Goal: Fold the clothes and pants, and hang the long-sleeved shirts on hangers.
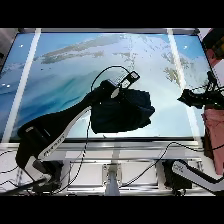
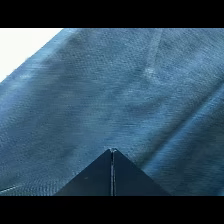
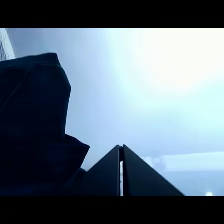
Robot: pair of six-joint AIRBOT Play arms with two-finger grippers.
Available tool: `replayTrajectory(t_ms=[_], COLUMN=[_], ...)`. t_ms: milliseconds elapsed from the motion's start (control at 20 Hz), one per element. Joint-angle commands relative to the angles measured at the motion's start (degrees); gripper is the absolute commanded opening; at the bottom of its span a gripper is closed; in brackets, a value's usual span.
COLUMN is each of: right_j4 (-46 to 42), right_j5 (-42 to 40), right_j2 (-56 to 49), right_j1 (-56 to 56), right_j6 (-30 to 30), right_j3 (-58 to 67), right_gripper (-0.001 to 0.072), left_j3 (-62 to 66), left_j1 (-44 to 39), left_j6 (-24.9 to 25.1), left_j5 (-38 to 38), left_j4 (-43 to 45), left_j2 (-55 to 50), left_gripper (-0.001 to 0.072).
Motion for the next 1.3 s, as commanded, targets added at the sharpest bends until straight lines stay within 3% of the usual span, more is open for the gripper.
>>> replayTrajectory(t_ms=[0, 100, 350, 450, 650, 700, 750, 950, 1150, 1250], right_j4=[3.72, 7.98, 11.04, 11.23, 11.69, 11.69, 11.65, 11.58, 12.81, 12.92], right_j5=[4.98, 9.66, 12.83, 11.54, 10.56, 11.02, 11.69, 13.70, 13.64, 12.90], right_j2=[-3.04, -4.35, -5.44, -5.44, -5.68, -6.19, -6.99, -11.76, -18.84, -21.92], right_j1=[0.04, 0.02, 0.04, 0.04, 0.04, 0.04, 0.04, 1.46, 9.07, 13.55], right_j6=[-3.41, -7.69, -10.97, -10.91, -10.82, -10.54, -10.29, -10.40, -12.07, -13.90], right_j3=[-1.84, -1.79, -1.79, -1.79, -1.79, -1.79, -1.79, -1.79, -1.77, -1.75], right_gripper=[0.0036, 0.0036, 0.0046, 0.0324, 0.0405, 0.0525, 0.0555, 0.0563, 0.0636, 0.0665], left_j3=[0.04, 0.04, -0.09, -0.11, -0.11, -0.11, -0.11, -0.02, 0.02, 0.07], left_j1=[0.33, 0.09, -2.64, -5.11, -10.82, -11.74, -12.26, -11.58, -9.29, -8.00], left_j6=[14.05, 18.97, 16.90, 16.92, 16.87, 16.46, 15.43, 12.41, 11.45, 7.87], left_j5=[-4.44, -11.56, -27.89, -27.91, -25.49, -25.44, -25.46, -23.89, -24.26, -24.22], left_j4=[-17.94, -27.52, -28.44, -28.81, -28.79, -28.76, -28.68, -25.05, -24.15, -19.12], left_j2=[-1.03, -0.28, 0.31, 0.26, -1.73, -2.69, -3.41, -2.54, 2.91, 7.26], left_gripper=[0.0026, 0.0024, 0.0025, 0.0025, 0.0025, 0.0025, 0.0025, 0.0025, 0.0025, 0.0025])
